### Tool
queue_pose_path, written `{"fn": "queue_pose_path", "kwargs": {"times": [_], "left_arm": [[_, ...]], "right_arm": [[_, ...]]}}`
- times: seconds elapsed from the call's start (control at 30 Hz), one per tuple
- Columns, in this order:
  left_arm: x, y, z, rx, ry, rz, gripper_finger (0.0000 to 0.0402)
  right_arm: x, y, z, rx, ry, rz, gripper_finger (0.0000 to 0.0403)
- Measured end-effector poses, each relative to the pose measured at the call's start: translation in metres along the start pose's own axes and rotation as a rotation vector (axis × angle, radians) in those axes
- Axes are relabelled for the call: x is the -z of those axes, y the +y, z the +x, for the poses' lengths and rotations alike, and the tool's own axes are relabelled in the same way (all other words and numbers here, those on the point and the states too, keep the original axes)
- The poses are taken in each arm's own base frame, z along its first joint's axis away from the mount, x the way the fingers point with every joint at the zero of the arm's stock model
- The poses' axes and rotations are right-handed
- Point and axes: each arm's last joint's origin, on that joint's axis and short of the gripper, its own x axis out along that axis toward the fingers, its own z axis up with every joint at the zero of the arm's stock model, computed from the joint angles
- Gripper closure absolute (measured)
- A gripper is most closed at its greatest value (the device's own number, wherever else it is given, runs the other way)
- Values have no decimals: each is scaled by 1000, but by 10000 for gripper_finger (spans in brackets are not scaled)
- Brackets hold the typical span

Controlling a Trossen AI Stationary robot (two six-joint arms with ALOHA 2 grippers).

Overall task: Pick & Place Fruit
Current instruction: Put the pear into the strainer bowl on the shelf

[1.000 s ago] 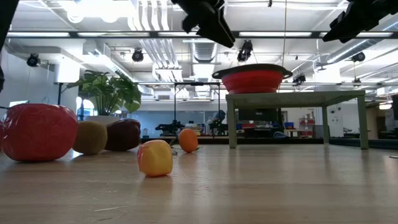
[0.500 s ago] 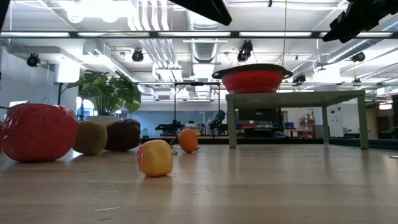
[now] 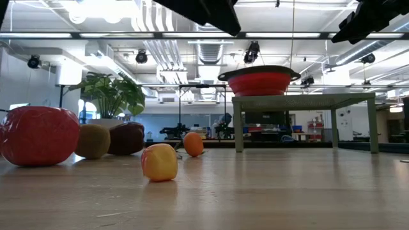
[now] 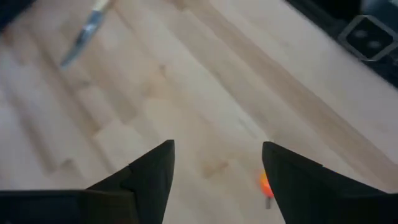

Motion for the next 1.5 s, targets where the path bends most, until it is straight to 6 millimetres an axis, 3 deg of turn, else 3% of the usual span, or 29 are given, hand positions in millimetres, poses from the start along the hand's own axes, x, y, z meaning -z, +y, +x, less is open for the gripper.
{"fn": "queue_pose_path", "kwargs": {"times": [0.5, 1.5], "left_arm": [[38, -34, 50, 87, 56, -24, 154], [89, -57, 83, 95, -2, -88, 156]], "right_arm": [[0, 0, 0, 0, 0, 0, 390], [0, 0, 0, 0, 0, 0, 390]]}}
